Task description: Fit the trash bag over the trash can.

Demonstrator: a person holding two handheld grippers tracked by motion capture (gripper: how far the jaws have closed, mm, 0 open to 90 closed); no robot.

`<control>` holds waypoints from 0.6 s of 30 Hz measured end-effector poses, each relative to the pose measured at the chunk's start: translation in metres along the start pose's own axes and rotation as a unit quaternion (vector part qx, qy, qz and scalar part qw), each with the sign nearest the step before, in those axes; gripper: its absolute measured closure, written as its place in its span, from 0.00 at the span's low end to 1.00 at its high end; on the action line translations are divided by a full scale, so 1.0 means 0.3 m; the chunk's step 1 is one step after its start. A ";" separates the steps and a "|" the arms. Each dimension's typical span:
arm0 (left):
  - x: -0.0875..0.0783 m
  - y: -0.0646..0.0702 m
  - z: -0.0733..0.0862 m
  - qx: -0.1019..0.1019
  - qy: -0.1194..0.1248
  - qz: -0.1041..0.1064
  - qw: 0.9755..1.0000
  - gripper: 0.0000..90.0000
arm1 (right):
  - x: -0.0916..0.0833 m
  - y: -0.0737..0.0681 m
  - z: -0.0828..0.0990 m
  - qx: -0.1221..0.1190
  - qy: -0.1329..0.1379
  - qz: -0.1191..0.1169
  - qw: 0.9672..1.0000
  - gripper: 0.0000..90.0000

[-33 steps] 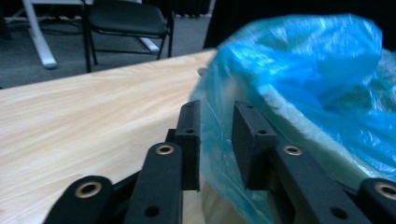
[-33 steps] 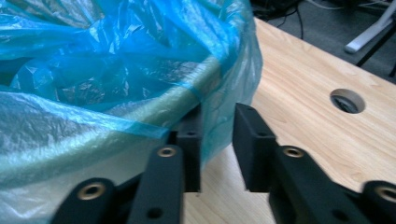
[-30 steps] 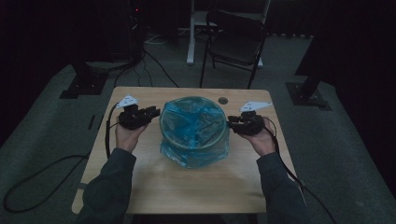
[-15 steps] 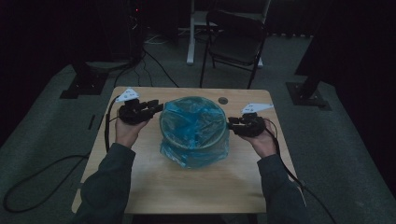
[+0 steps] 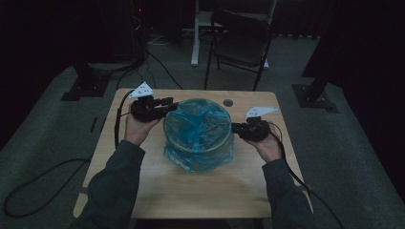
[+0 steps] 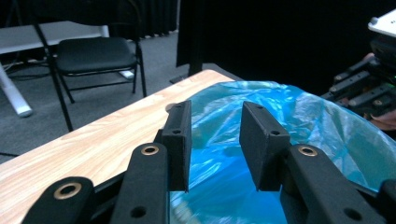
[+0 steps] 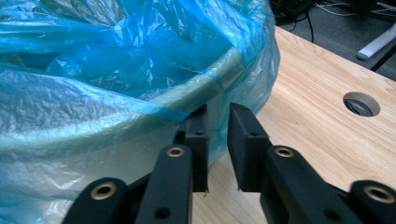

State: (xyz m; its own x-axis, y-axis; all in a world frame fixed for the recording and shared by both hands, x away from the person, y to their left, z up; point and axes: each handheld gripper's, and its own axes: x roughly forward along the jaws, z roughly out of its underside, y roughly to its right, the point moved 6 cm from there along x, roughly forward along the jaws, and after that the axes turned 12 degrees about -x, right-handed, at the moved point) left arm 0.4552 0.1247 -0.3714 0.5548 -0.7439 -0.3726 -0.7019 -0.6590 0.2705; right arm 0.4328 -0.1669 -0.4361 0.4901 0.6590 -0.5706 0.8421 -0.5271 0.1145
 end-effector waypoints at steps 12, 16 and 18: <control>0.077 0.097 -0.023 0.059 -0.047 0.028 0.997 0.80 | 0.005 -0.005 0.001 -0.002 -0.001 -0.003 1.000 0.95; 0.105 0.122 -0.030 0.076 -0.063 0.027 0.995 0.83 | 0.005 -0.005 0.002 -0.002 -0.001 -0.003 1.000 0.95; 0.120 0.132 -0.036 0.081 -0.069 0.028 0.994 0.83 | 0.005 -0.006 0.002 -0.003 -0.001 -0.004 1.000 0.95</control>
State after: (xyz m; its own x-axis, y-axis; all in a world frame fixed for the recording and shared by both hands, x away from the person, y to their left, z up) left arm 0.4522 0.0705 -0.3646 0.4549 -0.7487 -0.4823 -0.7987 -0.5825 0.1509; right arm 0.4321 -0.1653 -0.4377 0.4836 0.6612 -0.5735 0.8467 -0.5195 0.1149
